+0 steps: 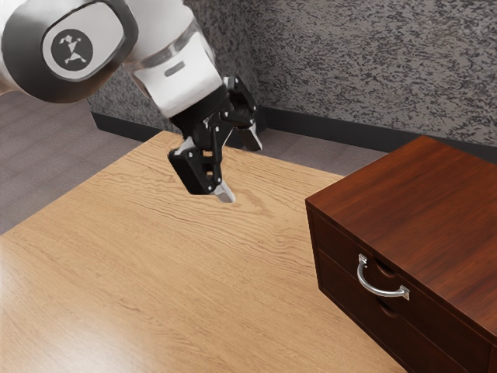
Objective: Pull the drawer handle with one arm to open the drawer
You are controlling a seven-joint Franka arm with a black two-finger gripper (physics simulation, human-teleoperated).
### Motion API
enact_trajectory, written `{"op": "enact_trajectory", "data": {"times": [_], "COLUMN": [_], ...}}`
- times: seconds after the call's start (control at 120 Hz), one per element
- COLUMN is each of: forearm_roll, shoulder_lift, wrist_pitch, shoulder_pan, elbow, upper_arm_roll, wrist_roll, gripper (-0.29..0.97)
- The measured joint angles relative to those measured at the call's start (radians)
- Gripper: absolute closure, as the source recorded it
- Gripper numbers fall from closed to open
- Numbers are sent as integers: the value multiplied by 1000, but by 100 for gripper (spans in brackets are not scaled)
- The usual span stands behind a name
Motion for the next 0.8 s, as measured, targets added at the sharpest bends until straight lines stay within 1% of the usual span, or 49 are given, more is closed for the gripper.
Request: {"op": "enact_trajectory", "data": {"times": [0.042, 0.2, 0.383, 0.533, 0.8], "forearm_roll": [3, 6, 7, 10, 7], "shoulder_lift": [-23, -70, -87, -98, -114], "wrist_pitch": [76, 312, 521, 630, 743], "shoulder_pan": [1, -95, -172, -190, -232], "elbow": [-70, -257, -391, -463, -589], "upper_arm_roll": [-2, -4, -5, -6, -6], "wrist_roll": [34, 142, 229, 283, 349], "gripper": [3, 10, 18, 26, 34]}}
